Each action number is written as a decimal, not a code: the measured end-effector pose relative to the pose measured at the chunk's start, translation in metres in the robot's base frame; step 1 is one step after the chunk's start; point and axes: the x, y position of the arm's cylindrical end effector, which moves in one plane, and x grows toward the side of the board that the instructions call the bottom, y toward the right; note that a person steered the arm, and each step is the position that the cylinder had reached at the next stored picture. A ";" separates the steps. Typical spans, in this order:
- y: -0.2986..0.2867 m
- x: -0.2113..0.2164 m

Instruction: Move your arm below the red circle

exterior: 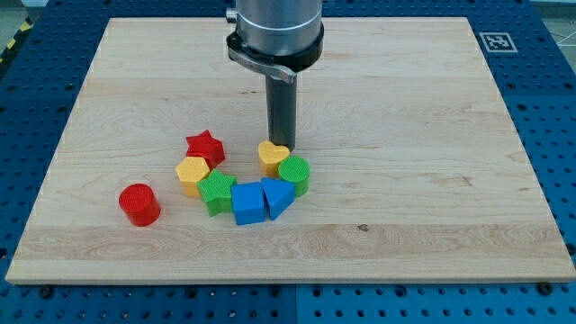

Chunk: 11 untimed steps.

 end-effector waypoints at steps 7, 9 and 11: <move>-0.243 0.000; -0.266 0.110; -0.179 0.140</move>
